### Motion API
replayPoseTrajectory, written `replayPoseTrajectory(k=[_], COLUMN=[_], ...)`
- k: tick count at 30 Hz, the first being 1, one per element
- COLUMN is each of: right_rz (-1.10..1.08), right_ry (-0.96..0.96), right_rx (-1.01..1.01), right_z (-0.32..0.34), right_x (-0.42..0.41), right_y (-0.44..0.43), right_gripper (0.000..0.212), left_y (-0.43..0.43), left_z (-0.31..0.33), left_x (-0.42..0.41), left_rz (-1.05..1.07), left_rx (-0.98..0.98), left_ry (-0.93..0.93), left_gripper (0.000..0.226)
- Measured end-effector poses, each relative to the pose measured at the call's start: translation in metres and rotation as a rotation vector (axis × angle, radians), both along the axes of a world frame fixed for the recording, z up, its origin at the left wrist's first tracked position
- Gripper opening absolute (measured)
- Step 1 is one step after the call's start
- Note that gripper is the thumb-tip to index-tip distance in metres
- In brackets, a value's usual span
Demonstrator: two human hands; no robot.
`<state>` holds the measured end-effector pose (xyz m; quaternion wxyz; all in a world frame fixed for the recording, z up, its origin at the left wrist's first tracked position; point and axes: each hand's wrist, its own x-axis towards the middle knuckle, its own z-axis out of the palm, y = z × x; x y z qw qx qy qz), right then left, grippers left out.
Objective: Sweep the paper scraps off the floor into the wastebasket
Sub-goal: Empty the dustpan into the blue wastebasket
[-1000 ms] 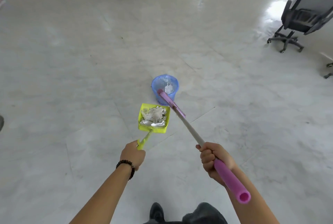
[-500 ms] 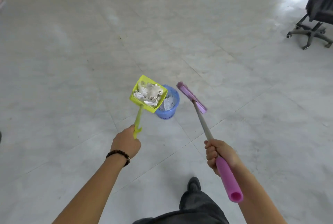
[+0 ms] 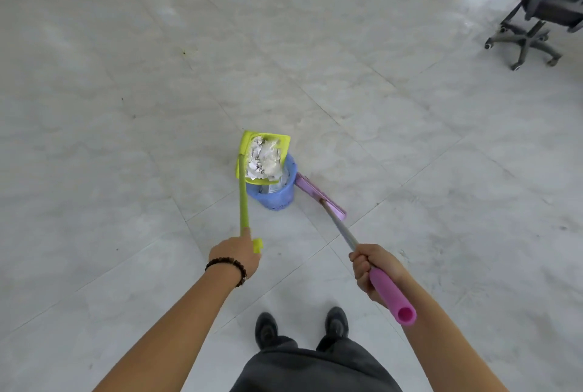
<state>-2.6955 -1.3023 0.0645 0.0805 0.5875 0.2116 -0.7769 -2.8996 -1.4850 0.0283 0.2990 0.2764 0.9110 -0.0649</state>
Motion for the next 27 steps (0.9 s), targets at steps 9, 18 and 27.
replayPoseTrajectory(k=[9,18,27], right_rz=[-0.007,0.019,0.014], right_ry=[-0.062,-0.084,-0.071], right_rx=[-0.045,-0.017,0.011], right_z=[-0.019,-0.025,-0.025], right_x=[-0.025,-0.025,-0.023], right_y=[-0.030,-0.037,-0.047], right_gripper=[0.023,0.026,0.027], left_y=[-0.046,-0.069,-0.081], left_z=[-0.041,-0.044,-0.053], left_x=[-0.034,-0.006,0.017], left_rz=[0.992,0.957,0.843], left_rx=[0.266,0.162,0.153], left_ry=[-0.997,-1.058,-0.861], left_gripper=[0.021,0.020,0.021])
